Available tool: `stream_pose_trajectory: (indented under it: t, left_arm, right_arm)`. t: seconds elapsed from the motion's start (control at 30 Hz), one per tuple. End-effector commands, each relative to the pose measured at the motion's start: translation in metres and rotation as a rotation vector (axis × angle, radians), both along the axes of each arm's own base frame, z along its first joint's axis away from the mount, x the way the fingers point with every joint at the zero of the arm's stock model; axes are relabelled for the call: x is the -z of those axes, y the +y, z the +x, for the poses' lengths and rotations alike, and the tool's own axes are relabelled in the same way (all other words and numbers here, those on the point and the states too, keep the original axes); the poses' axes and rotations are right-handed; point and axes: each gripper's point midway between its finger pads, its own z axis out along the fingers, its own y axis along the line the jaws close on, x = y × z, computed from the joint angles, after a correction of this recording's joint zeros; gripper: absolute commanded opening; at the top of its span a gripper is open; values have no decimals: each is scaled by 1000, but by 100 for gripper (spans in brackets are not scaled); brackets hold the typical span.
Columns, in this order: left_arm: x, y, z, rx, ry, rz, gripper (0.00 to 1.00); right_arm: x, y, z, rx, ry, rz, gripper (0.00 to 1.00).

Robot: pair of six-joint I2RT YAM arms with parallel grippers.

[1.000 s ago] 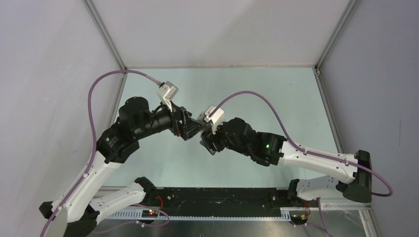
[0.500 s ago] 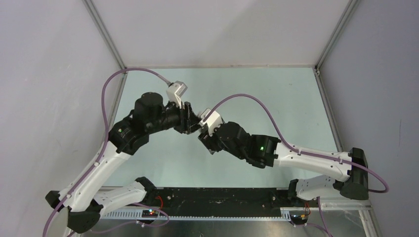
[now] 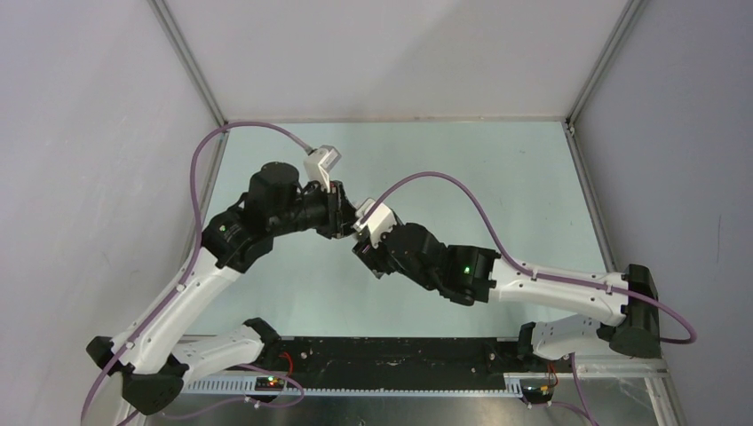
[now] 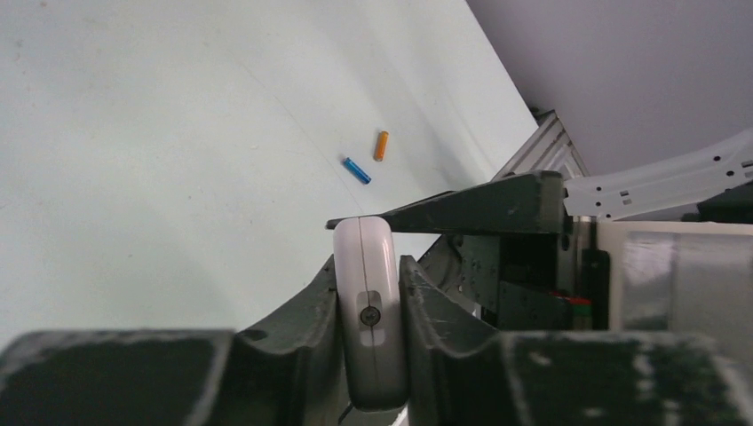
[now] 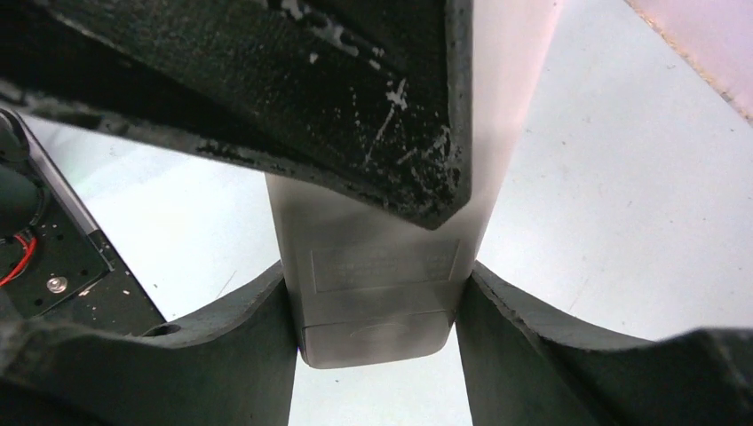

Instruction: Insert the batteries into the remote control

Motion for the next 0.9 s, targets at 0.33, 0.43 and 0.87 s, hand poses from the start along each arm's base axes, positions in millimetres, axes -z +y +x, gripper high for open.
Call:
stream_pose_trajectory:
  t: [0.33, 0.43, 0.87]
  left_arm:
    - [-23, 0, 3, 45, 11, -68, 0]
    - [-28, 12, 16, -2, 8, -82, 0]
    - [-69, 19, 29, -32, 12, -195, 0]
  right_arm:
    - [-49, -8, -4, 59, 31, 259, 98]
    - [-60, -9, -13, 35, 78, 362, 99]
    - [-99, -51, 3, 217, 409, 815, 97]
